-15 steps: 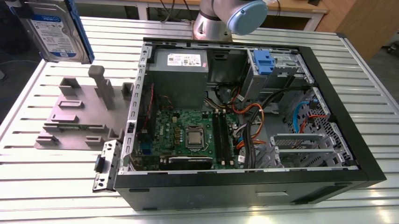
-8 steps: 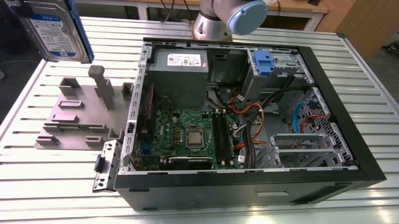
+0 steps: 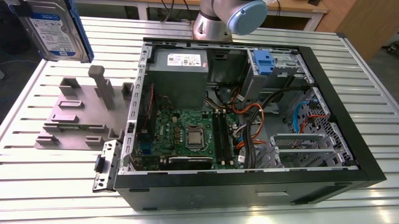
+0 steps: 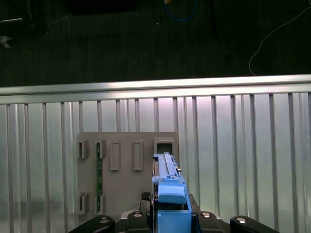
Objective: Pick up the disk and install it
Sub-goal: 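Pick up the disk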
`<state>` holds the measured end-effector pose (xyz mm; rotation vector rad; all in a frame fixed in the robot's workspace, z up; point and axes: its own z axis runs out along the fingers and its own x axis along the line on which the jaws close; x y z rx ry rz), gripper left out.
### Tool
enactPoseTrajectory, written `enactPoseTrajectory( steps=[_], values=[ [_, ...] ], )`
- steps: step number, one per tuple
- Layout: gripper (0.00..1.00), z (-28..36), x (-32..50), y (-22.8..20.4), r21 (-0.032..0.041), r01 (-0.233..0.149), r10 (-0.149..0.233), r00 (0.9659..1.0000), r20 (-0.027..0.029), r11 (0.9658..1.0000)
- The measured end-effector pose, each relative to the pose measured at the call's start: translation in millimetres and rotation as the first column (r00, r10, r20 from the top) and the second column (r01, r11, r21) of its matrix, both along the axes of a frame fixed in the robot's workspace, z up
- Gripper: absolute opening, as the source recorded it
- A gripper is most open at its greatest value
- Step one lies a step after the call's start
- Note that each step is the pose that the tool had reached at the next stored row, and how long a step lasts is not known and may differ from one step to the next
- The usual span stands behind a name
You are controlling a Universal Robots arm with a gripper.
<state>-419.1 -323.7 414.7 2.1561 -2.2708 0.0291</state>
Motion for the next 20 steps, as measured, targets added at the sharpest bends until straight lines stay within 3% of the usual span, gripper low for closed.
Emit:
enactPoseTrajectory(
  steps=[13,20],
  values=[
    [0.36,3.4,0.0,0.0,0.0000,0.000,0.000,1.0000,0.0000,1.0000],
    [0.36,9.0,0.0,0.0,0.0000,0.000,0.000,1.0000,0.0000,1.0000]
  ],
)
